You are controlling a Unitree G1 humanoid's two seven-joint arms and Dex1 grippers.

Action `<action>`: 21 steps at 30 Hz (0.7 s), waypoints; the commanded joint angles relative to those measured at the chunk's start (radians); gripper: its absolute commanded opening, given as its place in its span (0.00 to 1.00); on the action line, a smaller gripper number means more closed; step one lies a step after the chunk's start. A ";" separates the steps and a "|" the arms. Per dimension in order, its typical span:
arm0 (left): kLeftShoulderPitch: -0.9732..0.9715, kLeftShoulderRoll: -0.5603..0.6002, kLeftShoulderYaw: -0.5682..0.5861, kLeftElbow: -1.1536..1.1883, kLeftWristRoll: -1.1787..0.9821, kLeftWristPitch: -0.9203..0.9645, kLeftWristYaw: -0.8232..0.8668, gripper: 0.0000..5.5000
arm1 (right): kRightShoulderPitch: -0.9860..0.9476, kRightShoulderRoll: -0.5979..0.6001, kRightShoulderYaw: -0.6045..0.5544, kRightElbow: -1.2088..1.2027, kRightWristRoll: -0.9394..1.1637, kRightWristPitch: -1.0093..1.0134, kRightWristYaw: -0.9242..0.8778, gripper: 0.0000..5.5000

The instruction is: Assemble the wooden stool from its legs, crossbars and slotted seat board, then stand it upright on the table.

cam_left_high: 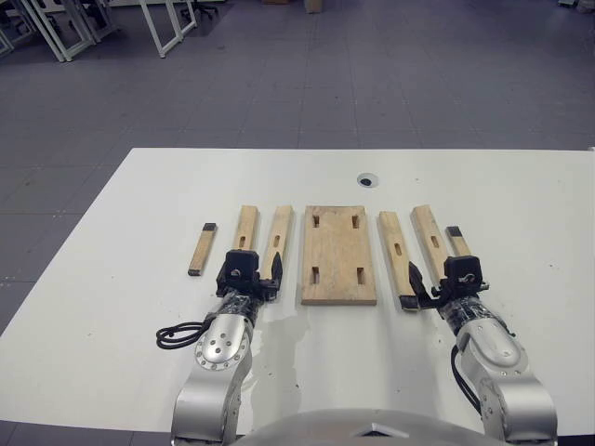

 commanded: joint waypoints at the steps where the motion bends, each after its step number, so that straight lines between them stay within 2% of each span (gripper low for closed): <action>1: 0.012 -0.001 -0.001 0.011 0.004 -0.009 0.003 0.68 | -0.003 0.001 0.001 -0.003 0.013 0.016 0.003 0.72; 21: -0.018 0.025 0.014 0.020 -0.003 -0.005 -0.029 0.68 | 0.019 0.025 0.017 -0.003 -0.001 0.008 -0.025 0.72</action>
